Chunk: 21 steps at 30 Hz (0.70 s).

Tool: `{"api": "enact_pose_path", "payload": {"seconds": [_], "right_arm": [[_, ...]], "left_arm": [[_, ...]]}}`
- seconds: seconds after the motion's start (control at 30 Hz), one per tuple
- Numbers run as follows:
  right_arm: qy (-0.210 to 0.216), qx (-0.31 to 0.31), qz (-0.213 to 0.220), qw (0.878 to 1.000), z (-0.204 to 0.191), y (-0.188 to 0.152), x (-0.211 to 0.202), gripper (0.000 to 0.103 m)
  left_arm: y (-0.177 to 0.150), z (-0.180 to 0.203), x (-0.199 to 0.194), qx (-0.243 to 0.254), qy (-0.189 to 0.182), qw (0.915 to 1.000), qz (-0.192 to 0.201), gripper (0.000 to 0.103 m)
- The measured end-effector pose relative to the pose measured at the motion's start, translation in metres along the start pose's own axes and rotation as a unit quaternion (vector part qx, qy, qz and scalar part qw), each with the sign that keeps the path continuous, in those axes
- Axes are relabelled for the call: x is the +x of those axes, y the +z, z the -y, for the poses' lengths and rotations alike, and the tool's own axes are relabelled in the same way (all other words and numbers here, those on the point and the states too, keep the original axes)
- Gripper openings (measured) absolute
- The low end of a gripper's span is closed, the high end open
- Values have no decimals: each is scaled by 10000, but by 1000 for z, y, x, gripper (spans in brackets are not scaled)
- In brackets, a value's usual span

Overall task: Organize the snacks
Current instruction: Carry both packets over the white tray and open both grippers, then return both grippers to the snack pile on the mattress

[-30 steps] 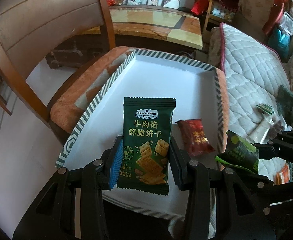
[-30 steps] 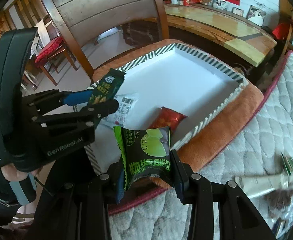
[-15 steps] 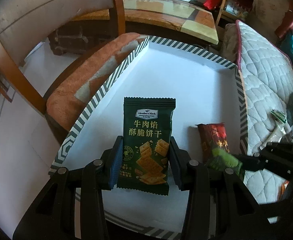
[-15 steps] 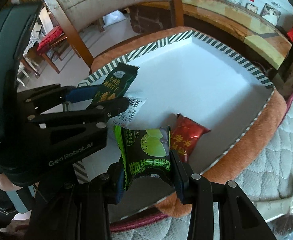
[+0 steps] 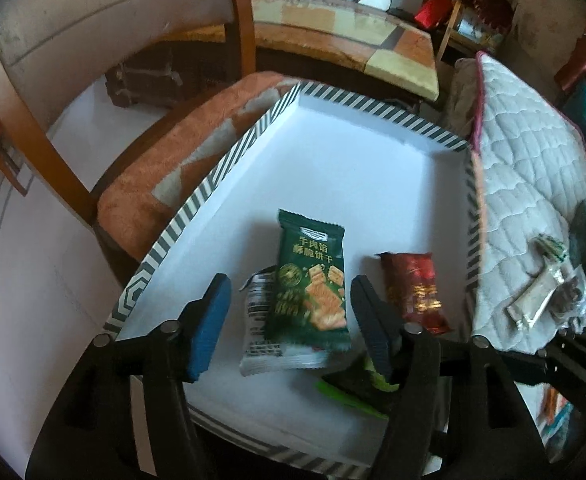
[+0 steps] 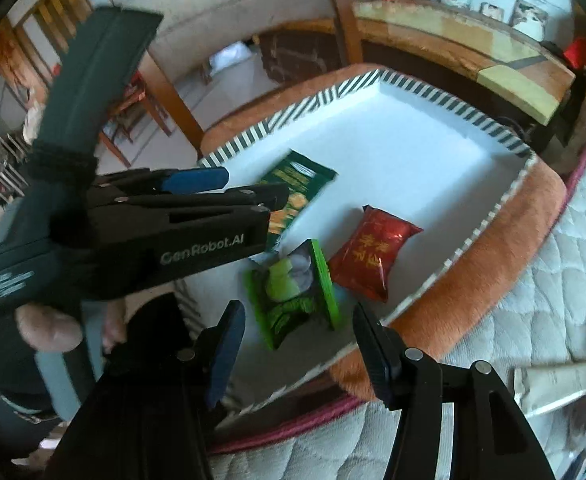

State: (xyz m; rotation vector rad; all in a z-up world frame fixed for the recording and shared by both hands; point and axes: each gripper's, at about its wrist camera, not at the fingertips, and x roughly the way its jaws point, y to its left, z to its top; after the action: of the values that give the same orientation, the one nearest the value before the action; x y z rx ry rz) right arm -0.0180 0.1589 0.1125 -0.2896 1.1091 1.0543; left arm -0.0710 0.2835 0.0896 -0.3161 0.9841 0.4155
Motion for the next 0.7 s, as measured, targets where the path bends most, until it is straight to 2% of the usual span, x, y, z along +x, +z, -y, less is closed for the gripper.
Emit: {"api": "enact_pose_path", "payload": {"seconds": [0.1,0.27,0.4,0.7], "right_arm": [[-21,84,100,9999,0,-11,-14,57],[-223,218,56,9995,12,-37,-35,58],[-417,510,76,9978,33,-59,-50,59],[-930,1142,401,9883,81,-107,-100,59]], "left_arm": [[0,11,-11,103,-108,9999,56,69],[-4,44,-27,525,-459,9975,107,70],[-12,78,-36,1006,-735,9921,109,70],[-37,148,-42,1677,-971,9810,49,70]]}}
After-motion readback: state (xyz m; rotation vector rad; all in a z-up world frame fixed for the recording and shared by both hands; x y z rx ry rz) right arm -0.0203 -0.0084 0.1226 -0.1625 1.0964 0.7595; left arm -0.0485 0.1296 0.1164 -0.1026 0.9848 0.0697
